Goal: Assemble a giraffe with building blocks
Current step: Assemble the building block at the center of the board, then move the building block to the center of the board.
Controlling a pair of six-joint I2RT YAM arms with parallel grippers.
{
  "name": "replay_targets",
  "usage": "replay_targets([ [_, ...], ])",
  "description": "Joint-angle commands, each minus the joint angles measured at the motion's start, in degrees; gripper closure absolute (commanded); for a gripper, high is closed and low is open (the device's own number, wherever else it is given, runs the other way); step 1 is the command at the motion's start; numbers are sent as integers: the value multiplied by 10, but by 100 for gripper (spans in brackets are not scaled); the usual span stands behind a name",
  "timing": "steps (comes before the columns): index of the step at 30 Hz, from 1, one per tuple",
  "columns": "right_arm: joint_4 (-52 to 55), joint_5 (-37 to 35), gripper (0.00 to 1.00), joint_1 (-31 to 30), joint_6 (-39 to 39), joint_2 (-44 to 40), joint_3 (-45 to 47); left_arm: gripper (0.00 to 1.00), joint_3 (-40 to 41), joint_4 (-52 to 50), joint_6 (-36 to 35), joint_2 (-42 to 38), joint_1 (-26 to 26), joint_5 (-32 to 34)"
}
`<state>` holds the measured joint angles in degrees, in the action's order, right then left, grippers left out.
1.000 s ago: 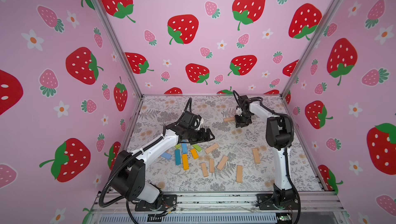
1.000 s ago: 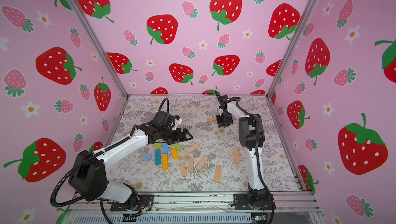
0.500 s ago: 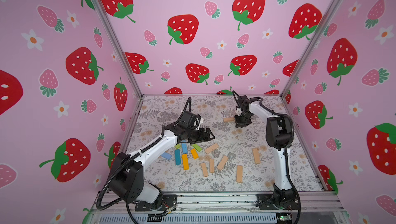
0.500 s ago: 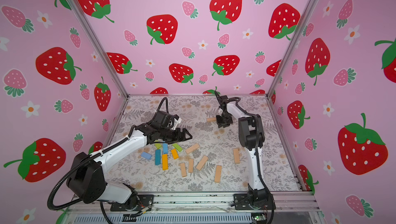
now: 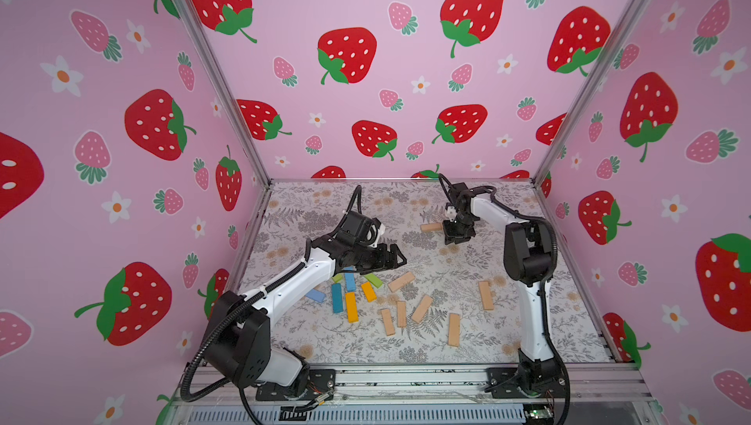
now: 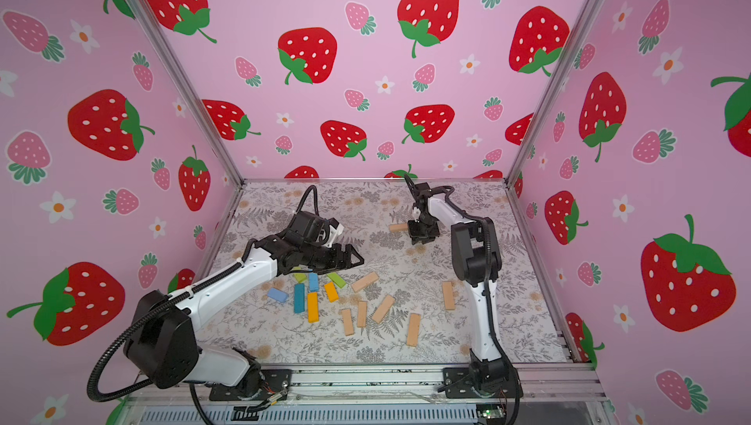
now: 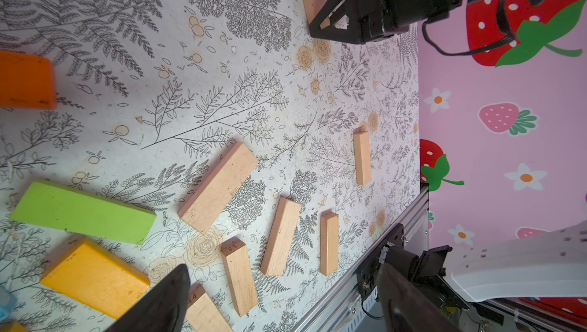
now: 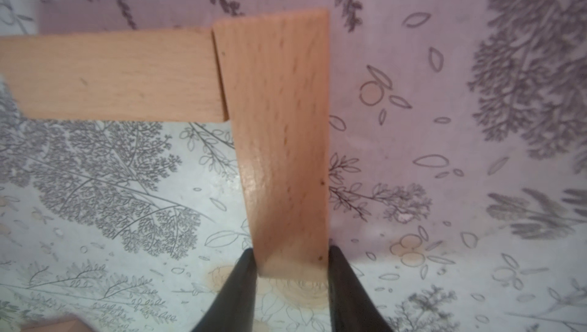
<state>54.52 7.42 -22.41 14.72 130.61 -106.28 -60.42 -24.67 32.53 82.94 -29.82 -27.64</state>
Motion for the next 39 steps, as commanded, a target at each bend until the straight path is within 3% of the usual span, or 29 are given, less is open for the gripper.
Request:
replay_targets([
  [1, 19, 0, 49, -5, 2, -12, 17, 6, 8, -10, -5, -15, 3, -3],
  [6, 32, -9, 33, -7, 2, -49, 18, 6, 8, -13, -5, -21, 3, -4],
  [10, 34, -33, 25, -6, 12, -127, 68, 6, 9, -20, -3, -33, 3, -3],
  [18, 19, -68, 20, 4, 68, -334, 310, 6, 22, -25, 8, -52, -13, -3],
  [24, 7, -51, 14, 7, 99, -432, 446, 5, 22, -25, 20, -52, -51, 11],
  [31, -38, -43, 13, 10, 102, -434, 526, 5, 15, -22, 35, -50, -82, 27],
  [39, -66, -48, 22, 25, 94, -402, 543, 6, 10, -33, 35, -55, -86, 38],
])
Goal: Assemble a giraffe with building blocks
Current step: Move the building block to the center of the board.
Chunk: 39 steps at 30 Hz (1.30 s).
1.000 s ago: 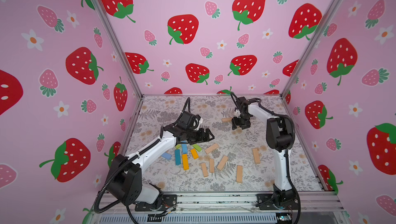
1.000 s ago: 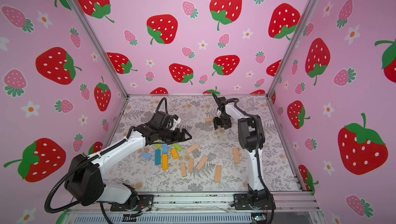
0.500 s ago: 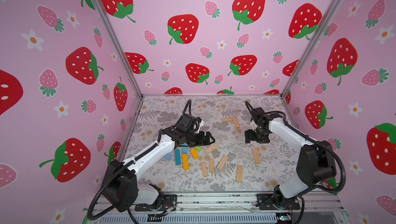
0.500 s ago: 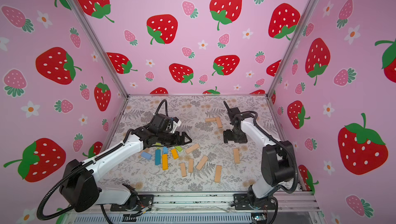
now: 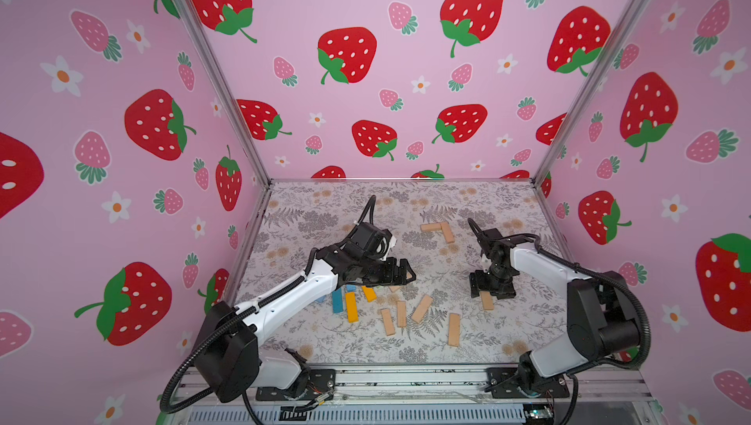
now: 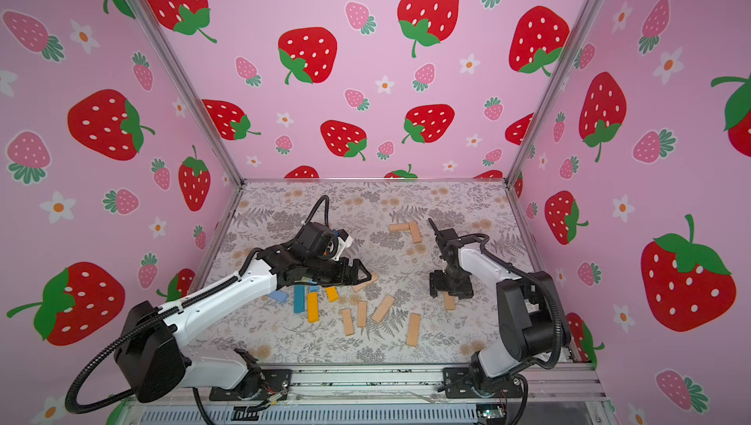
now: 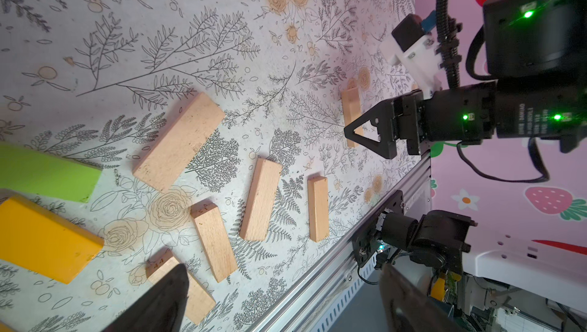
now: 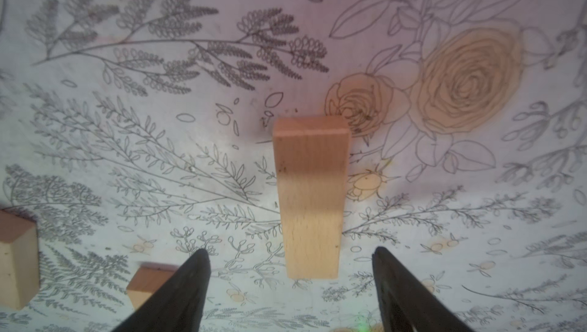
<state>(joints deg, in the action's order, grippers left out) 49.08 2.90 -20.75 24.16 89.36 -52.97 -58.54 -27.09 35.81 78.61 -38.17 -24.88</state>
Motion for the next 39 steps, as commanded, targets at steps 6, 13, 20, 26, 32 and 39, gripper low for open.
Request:
replay_targets([
  [6, -26, -8, 42, 11, -14, 42, 16, 6, -10, -8, 2, -10, -2, 12],
  [13, -25, -8, 71, 10, -35, 65, -19, 6, -13, -8, -3, -6, -2, 12],
  [20, 12, -14, 74, 5, -63, 137, -159, 6, -20, -5, -9, 4, -1, 13],
  [26, 45, -11, 72, 5, -94, 233, -284, 6, -19, -4, -12, 8, 5, 9],
  [32, 57, 2, 71, -2, -104, 276, -335, 6, -14, -9, -17, -3, 16, 9],
  [39, 73, 15, 68, -26, -102, 313, -382, 6, -12, -6, -17, -1, 19, 4],
])
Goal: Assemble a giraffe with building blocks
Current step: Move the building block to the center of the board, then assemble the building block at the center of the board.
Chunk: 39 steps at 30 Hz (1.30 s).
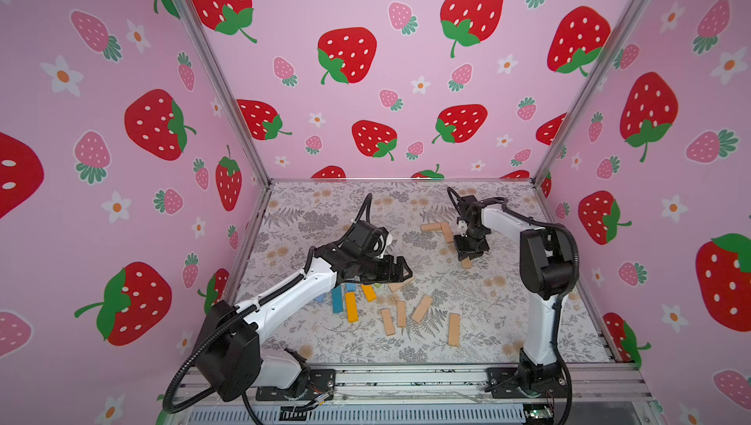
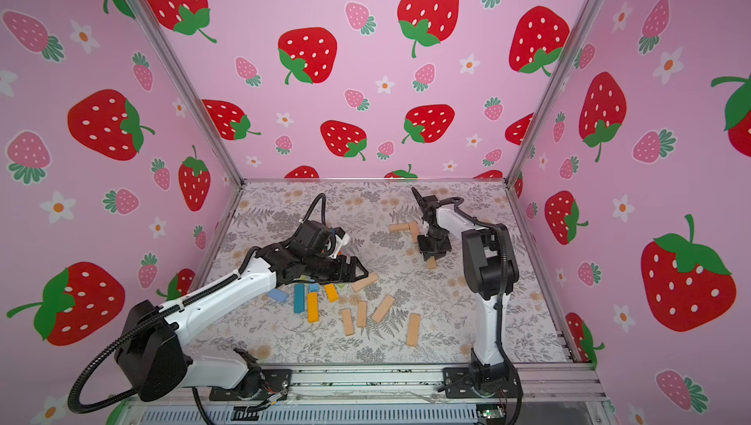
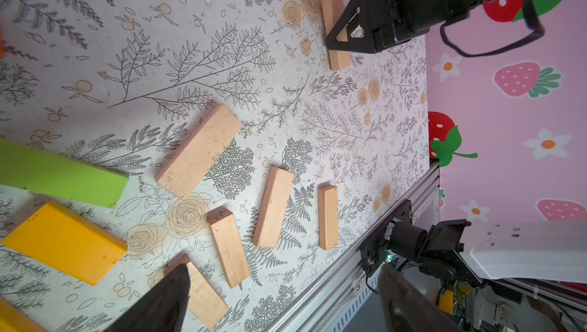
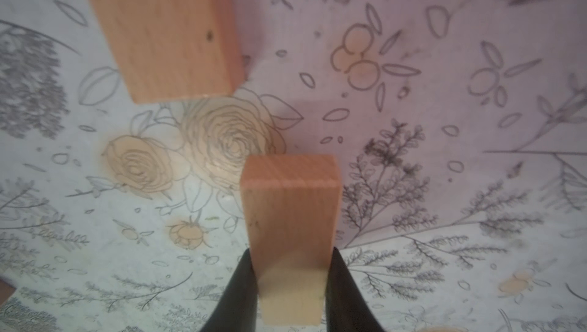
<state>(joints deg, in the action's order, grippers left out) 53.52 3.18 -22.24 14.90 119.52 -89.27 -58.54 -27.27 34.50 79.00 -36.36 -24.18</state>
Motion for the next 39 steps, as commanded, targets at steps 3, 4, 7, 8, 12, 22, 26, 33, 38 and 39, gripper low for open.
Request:
replay_targets([
  [3, 29, 14, 66, -15, -3, 21, -27, 6, -13, -7, -5, -7, 2, -1],
  [4, 30, 14, 65, -15, -1, 24, -30, 6, -12, -9, -6, -8, 2, -1],
  [7, 32, 12, 58, -16, 2, 29, -37, 6, -11, -10, -6, -11, 4, 1],
  [8, 33, 12, 54, -18, 3, 30, -38, 6, -11, -9, -6, -11, 4, 0],
  [12, 35, 7, 37, -22, 6, 20, -35, 6, -11, -11, -6, -12, 5, -1],
  [22, 18, 9, 46, -21, 22, -17, 24, 6, -5, -9, -3, -19, 6, 0],
  [26, 10, 11, 56, -20, 28, -15, 29, 6, -7, -12, -5, -19, 6, 1],
  [33, 7, 15, 65, -15, 30, -18, 27, 6, -8, -13, -6, -19, 6, 2],
  [38, 5, 19, 68, -14, 33, -16, 26, 6, -7, -10, -5, -17, 6, 1],
  [39, 5, 20, 68, -14, 32, -16, 26, 6, -8, -11, -5, -16, 6, 1],
])
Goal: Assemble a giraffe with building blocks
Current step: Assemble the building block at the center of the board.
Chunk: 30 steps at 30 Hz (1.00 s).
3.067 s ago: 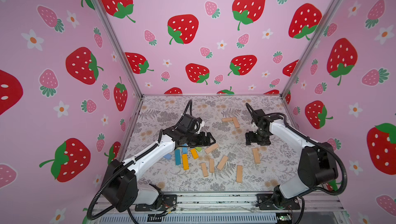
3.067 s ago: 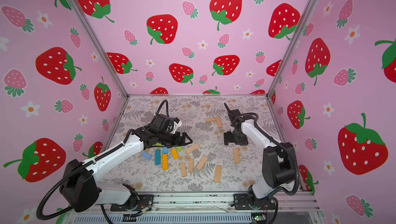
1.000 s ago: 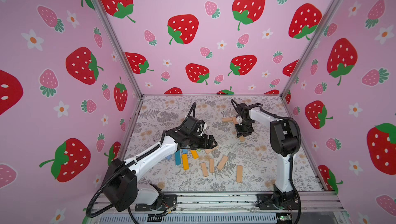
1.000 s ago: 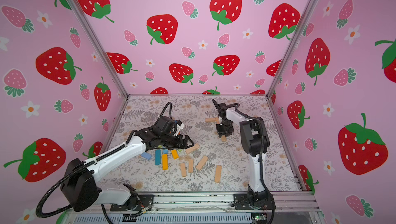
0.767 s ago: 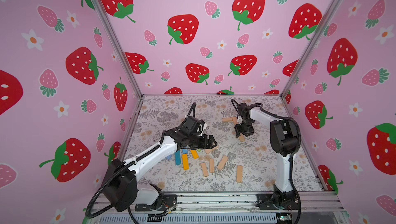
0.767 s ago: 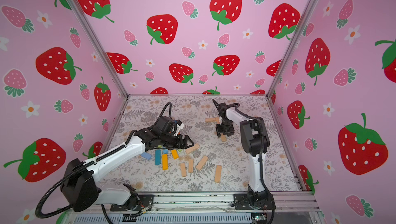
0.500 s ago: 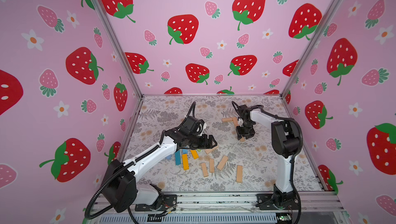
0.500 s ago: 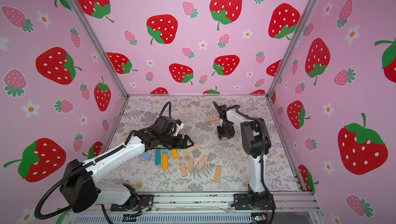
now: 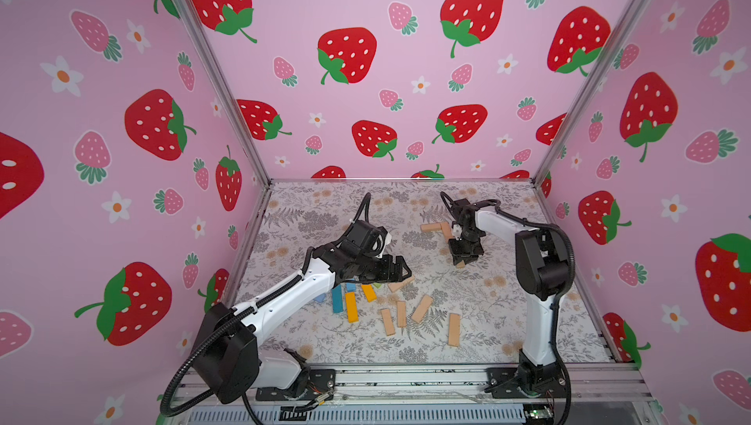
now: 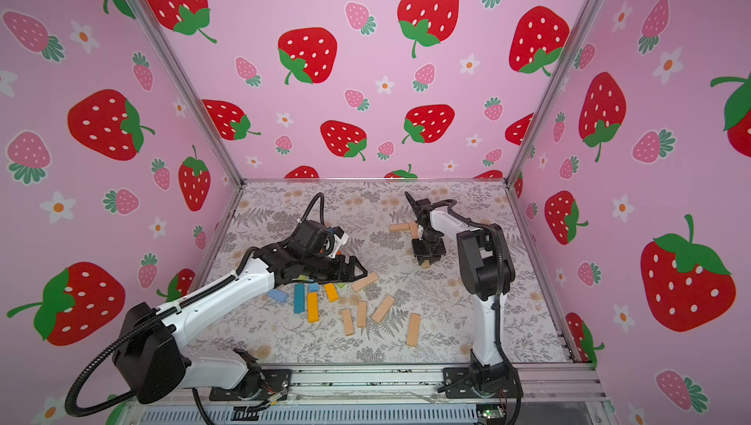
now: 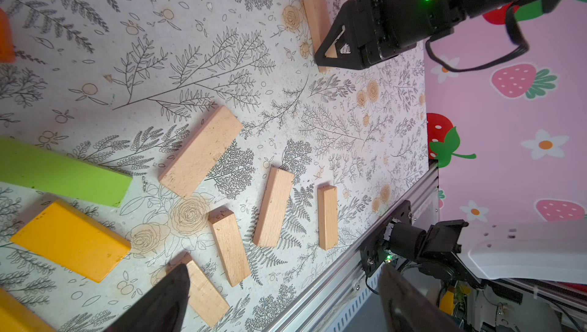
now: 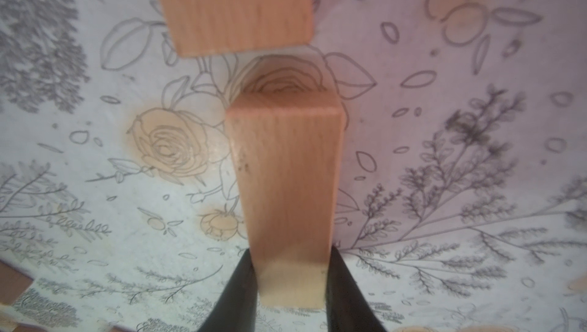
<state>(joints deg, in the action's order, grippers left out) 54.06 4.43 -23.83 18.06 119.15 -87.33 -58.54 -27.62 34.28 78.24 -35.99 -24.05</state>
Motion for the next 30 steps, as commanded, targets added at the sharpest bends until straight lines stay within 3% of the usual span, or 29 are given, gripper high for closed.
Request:
replay_targets([
  [1, -2, 9, 68, 2, 0, -12, 7, 6, -8, -7, -4, -8, 2, 0],
  [30, 6, 14, 68, -2, -18, 11, -20, 6, -2, -3, -5, -7, 7, -4],
])
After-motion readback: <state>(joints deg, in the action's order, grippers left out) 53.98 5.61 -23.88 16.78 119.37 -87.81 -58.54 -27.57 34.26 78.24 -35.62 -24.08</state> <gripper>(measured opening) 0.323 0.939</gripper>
